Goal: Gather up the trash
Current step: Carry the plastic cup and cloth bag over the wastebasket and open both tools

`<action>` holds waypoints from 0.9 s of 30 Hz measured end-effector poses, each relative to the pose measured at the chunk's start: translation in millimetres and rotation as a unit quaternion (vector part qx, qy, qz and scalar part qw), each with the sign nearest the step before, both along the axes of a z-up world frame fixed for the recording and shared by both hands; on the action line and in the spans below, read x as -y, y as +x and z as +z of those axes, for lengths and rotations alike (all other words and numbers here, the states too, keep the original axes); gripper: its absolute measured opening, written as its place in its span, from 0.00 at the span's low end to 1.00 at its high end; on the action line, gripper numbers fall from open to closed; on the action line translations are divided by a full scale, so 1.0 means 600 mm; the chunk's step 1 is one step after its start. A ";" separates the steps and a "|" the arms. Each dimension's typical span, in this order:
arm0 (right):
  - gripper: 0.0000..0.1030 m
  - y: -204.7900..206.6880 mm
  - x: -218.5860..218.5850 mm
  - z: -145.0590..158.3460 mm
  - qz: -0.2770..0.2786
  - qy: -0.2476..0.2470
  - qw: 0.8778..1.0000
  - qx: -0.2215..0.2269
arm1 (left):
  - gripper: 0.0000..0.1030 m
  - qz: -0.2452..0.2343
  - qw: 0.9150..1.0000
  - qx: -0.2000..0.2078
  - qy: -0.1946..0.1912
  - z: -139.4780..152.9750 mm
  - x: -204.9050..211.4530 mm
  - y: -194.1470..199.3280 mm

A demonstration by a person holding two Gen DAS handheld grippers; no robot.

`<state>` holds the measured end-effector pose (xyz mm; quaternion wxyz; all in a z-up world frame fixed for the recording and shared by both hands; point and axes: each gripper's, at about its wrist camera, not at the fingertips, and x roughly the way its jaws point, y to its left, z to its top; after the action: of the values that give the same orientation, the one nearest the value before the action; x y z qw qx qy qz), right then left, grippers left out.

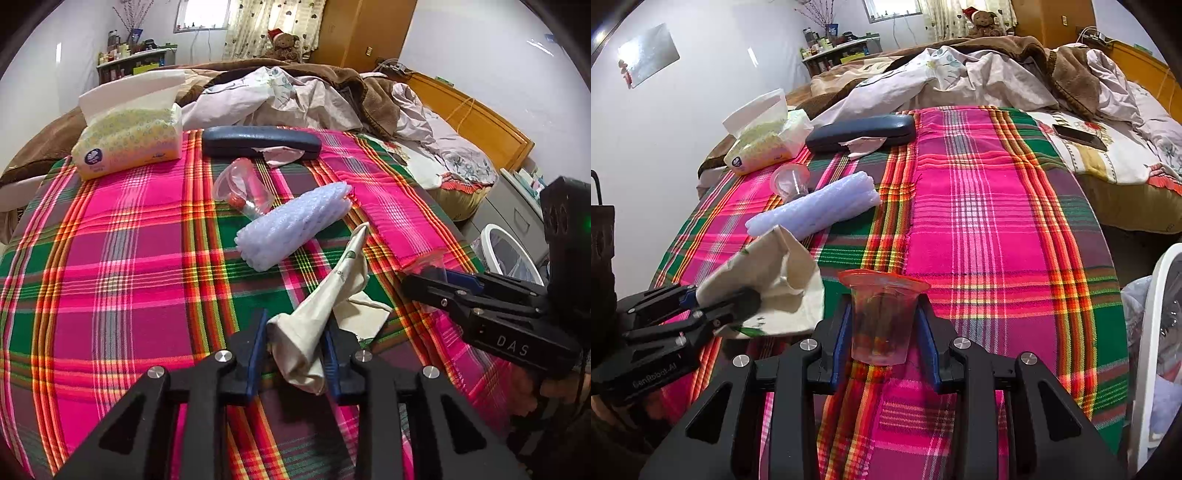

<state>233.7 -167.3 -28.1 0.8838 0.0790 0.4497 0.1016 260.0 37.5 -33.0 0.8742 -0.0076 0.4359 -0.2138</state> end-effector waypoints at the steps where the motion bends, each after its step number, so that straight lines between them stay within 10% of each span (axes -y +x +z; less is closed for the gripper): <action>1: 0.33 -0.003 0.000 0.002 0.001 0.003 1.000 0.002 | 0.28 0.003 1.000 0.002 0.000 0.001 -0.001 -0.004; 27: 0.33 -0.105 0.103 0.081 -0.058 0.020 0.995 0.075 | 0.27 -0.008 0.998 0.057 -0.006 0.090 0.098 -0.106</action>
<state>170.9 -229.3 20.7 0.9178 0.1149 0.3744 0.0646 196.3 -21.0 20.9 0.8960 0.0029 0.3838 -0.2231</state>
